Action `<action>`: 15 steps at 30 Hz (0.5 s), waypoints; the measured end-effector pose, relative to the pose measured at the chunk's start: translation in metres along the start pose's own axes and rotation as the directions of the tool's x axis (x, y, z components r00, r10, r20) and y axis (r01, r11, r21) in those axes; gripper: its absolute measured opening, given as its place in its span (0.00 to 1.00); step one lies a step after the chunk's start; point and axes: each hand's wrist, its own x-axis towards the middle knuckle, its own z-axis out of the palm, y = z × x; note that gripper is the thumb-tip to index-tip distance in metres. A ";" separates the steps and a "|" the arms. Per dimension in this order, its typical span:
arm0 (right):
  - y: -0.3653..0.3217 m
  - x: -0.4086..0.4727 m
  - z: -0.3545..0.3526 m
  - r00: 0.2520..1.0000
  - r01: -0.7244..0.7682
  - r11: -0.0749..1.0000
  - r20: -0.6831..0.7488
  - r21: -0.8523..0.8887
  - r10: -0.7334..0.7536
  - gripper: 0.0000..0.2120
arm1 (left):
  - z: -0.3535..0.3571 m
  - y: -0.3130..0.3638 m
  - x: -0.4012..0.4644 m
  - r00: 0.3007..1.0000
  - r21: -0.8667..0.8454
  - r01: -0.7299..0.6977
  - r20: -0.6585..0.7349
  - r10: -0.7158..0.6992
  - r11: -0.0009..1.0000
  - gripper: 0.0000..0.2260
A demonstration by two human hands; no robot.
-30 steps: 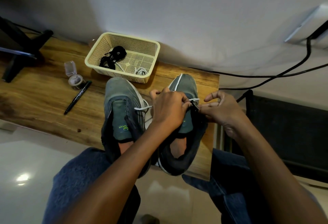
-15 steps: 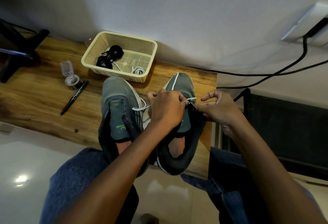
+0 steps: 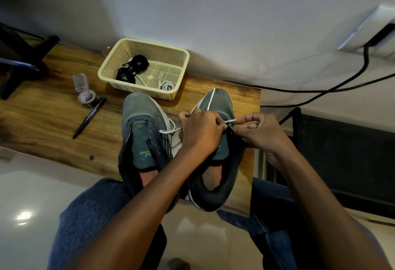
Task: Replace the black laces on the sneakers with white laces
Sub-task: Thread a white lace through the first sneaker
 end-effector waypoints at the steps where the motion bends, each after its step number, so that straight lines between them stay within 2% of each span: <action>1: 0.000 0.000 0.000 1.000 -0.008 1.000 0.003 0.005 0.008 0.11 | -0.001 0.000 0.000 1.000 -0.009 -0.006 0.008 0.006 1.000 0.06; 6: 0.002 0.000 0.002 1.000 0.022 0.996 -0.005 -0.089 -0.023 0.04 | -0.006 -0.003 0.002 0.995 -0.035 -0.026 0.094 0.029 0.999 0.05; 8: 0.002 0.001 0.003 0.999 0.041 0.991 -0.005 -0.129 -0.042 0.05 | -0.008 -0.003 0.003 0.993 -0.031 -0.026 0.116 0.030 0.999 0.04; 15: 0.004 0.004 0.003 0.999 0.038 0.992 0.014 -0.117 -0.037 0.05 | -0.007 0.002 -0.001 0.997 0.117 -0.079 0.030 0.076 0.990 0.07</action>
